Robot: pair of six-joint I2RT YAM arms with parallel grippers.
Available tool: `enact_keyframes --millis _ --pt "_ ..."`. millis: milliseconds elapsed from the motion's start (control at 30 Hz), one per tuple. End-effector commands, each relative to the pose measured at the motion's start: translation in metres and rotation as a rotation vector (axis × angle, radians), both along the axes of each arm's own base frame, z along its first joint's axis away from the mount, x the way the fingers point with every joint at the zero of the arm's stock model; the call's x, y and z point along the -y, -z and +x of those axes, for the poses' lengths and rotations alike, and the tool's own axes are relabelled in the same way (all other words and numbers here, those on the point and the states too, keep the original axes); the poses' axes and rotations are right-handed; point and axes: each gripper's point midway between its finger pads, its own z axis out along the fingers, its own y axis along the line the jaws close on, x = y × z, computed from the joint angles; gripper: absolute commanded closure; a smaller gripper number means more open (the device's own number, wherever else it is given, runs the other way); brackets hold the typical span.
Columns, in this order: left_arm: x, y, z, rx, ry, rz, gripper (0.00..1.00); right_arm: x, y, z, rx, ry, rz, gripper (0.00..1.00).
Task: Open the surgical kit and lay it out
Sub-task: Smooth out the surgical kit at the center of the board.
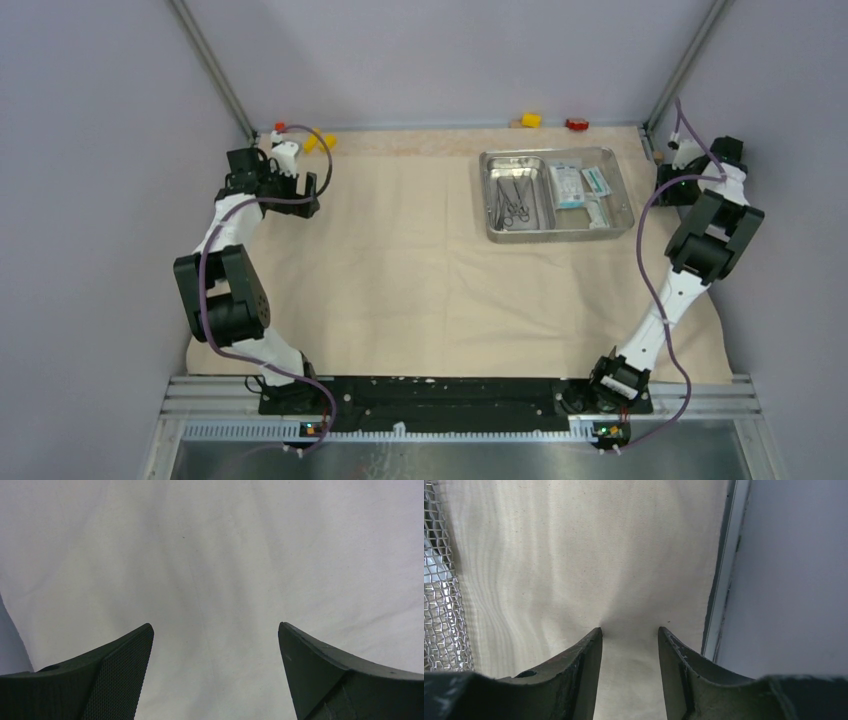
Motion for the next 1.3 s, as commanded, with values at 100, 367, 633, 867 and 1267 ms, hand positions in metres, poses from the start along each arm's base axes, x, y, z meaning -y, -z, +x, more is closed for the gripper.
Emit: enact_keyframes --millis 100,367,633,867,1267 --pt "-0.003 -0.011 0.011 0.032 -0.012 -0.008 0.01 -0.001 0.008 0.004 -0.010 -0.004 0.016 0.65" --pt "-0.003 -0.007 0.009 0.027 -0.008 -0.001 0.01 0.004 0.006 0.007 -0.006 0.002 -0.007 0.90" --pt "-0.005 -0.006 0.009 0.027 -0.007 0.011 0.01 0.016 -0.001 0.019 0.020 0.041 -0.047 1.00" --pt "-0.004 -0.005 0.010 0.026 -0.002 0.009 0.01 0.019 -0.006 0.029 0.037 0.055 -0.097 1.00" --pt "-0.005 -0.005 0.010 0.024 0.001 0.009 0.01 0.025 -0.008 0.038 0.041 0.062 -0.148 1.00"
